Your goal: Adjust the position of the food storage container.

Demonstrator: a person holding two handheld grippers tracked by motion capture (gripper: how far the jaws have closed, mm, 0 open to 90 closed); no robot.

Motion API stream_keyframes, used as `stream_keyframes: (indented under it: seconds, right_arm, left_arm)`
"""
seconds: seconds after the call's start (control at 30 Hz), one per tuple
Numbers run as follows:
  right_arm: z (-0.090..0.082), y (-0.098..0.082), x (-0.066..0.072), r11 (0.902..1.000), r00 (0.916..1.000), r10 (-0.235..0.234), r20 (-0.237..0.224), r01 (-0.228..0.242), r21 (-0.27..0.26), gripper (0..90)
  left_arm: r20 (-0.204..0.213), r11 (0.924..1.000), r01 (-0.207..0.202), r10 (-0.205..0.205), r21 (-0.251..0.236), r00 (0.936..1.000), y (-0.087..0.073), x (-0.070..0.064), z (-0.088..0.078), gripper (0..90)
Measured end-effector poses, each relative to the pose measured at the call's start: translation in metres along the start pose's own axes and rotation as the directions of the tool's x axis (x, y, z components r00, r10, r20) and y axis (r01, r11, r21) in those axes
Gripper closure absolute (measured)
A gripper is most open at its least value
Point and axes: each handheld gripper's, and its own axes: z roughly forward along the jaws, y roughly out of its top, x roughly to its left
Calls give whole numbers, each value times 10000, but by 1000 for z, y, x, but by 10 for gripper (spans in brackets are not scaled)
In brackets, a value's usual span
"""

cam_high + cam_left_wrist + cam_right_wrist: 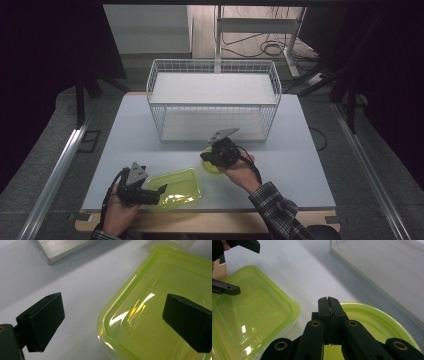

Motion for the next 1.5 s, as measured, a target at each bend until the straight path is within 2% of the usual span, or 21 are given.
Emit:
stream_keyframes:
  seconds: [0.33,0.53,0.73,1.13,1.5]
  right_arm:
    - [24,10,13,9981,9992,-393,-73,396,462,892]
    - [28,6,9,9974,9995,-299,62,294,663,892]
    - [20,0,1,9968,9986,-295,436,261,756,892]
    - [-1,-22,-18,9962,9958,227,885,-300,822,892]
    - [-30,-46,-39,9927,9851,902,1463,-1007,660,891]
  left_arm:
    - [-15,10000,-19,19,8,10000,0,0,0,38]
    - [-30,10000,-37,37,18,10000,0,0,0,38]
    - [-30,10000,-36,37,17,10000,0,-1,0,38]
    - [-15,10000,-43,43,15,10000,1,-1,0,39]
    - [29,10000,-30,30,12,10000,1,-1,1,40]
